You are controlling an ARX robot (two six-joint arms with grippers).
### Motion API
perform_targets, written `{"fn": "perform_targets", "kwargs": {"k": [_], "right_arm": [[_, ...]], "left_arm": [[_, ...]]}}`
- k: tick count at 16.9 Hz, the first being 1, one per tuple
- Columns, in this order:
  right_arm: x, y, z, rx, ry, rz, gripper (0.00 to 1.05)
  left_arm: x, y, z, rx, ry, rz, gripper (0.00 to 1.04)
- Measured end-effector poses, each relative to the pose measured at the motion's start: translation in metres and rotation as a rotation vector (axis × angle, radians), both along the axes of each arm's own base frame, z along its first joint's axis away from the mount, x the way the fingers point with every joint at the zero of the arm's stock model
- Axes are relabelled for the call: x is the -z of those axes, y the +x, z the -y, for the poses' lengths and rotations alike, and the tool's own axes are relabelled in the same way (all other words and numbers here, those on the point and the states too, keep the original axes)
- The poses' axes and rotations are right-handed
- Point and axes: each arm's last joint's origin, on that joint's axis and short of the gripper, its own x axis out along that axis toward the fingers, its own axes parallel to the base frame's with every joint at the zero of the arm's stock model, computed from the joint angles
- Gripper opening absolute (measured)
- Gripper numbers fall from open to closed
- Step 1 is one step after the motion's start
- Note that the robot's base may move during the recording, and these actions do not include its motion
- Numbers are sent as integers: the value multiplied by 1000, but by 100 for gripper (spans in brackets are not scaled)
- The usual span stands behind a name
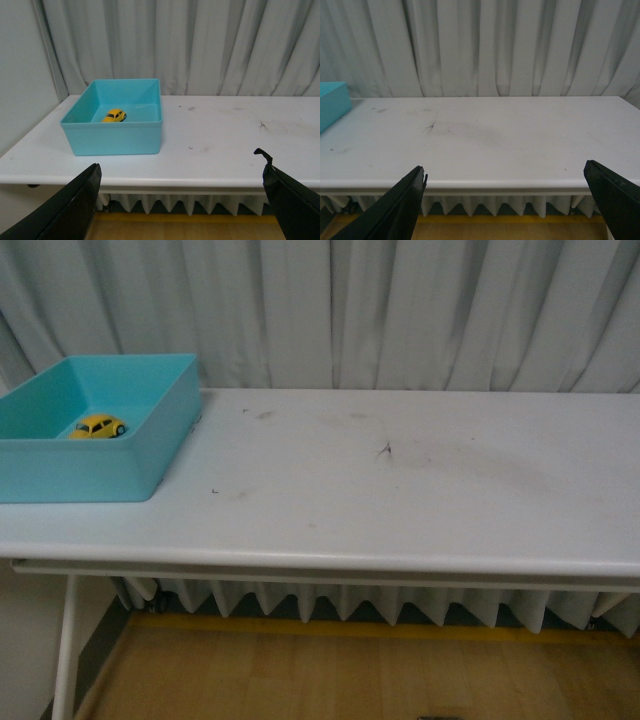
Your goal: Wind up and store yellow beetle toy
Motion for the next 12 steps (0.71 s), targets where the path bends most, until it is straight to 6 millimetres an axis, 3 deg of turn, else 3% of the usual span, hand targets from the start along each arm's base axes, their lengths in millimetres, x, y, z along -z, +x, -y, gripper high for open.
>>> {"fn": "perform_targets", "kwargs": {"k": [12], "right_arm": [[0, 0, 0, 0, 0, 0, 98]], "left_arm": [[0, 0, 0, 0, 0, 1, 98]]}}
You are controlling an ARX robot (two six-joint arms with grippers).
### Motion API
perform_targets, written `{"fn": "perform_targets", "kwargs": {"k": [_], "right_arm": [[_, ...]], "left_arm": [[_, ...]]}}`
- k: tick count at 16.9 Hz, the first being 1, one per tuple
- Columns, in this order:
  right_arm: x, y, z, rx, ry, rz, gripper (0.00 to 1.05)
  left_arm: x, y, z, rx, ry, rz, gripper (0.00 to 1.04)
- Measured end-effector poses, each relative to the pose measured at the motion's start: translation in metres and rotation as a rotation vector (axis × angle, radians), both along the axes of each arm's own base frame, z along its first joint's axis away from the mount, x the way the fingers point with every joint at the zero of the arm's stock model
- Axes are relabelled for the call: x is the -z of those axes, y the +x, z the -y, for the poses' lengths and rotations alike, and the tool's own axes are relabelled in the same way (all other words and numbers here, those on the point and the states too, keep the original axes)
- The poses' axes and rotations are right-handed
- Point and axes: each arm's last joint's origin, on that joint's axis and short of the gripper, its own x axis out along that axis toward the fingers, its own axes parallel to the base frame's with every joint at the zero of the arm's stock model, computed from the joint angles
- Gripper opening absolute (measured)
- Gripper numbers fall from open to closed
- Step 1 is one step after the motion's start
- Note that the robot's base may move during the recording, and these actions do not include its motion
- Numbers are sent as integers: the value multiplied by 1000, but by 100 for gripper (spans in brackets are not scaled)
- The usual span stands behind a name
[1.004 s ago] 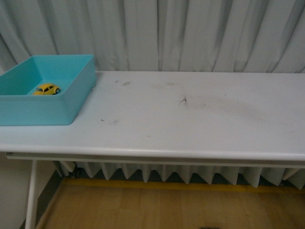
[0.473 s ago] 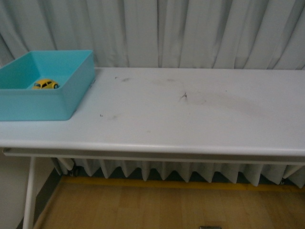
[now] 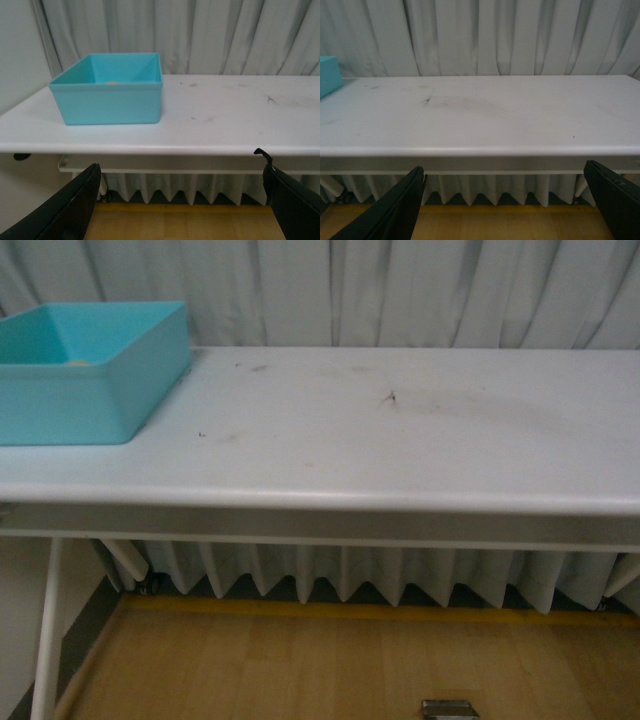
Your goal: Wind up and store yellow beetle toy
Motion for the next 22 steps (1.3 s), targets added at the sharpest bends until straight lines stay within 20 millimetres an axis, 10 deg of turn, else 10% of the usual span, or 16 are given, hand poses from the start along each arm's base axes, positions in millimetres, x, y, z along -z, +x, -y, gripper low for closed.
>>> {"fn": "perform_targets", "kwargs": {"k": [22], "right_arm": [[0, 0, 0, 0, 0, -2, 98]], "left_arm": [[0, 0, 0, 0, -1, -3, 98]]}}
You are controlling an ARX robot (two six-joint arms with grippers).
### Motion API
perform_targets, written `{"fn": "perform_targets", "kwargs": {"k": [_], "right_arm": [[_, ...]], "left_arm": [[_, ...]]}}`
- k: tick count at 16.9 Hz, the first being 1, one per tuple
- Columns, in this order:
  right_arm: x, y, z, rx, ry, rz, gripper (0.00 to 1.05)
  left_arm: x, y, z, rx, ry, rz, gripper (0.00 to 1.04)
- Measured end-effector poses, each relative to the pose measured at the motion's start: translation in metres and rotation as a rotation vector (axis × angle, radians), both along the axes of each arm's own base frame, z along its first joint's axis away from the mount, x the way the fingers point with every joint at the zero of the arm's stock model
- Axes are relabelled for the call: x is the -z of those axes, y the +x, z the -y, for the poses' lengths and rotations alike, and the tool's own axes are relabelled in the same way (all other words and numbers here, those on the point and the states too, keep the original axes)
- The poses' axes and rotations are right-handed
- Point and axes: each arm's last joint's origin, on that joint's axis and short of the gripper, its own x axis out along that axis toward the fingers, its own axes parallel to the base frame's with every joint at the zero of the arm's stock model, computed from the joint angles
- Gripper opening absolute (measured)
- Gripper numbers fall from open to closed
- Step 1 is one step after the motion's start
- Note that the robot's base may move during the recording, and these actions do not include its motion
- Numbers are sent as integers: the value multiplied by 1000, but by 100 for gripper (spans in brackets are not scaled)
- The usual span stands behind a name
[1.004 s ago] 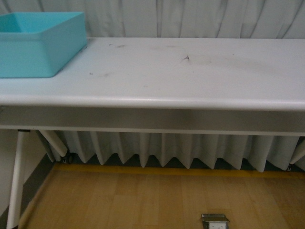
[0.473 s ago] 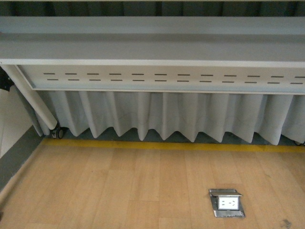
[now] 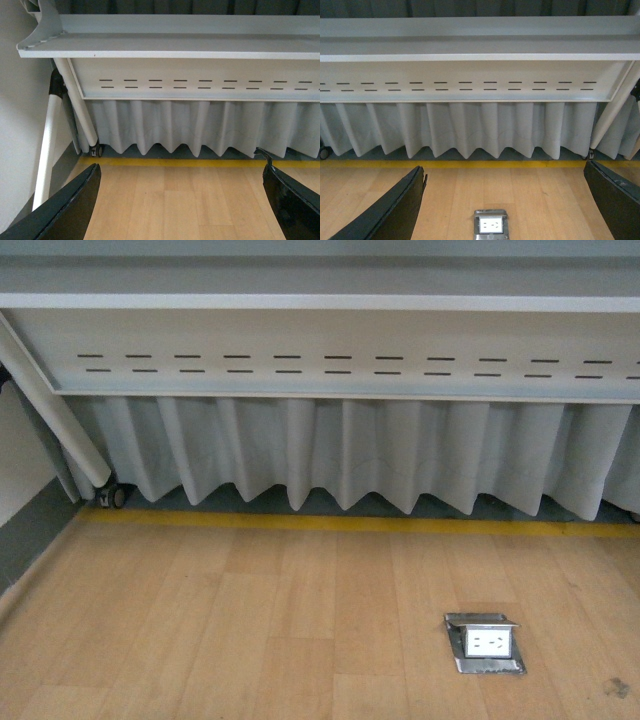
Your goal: Wind up and store yellow beetle toy
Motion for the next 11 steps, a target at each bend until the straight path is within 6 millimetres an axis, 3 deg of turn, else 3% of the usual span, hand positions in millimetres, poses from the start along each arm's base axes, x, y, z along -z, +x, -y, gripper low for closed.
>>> {"fn": "perform_targets", "kwargs": {"k": [11], "right_arm": [[0, 0, 0, 0, 0, 0, 98]], "left_arm": [[0, 0, 0, 0, 0, 1, 98]]}}
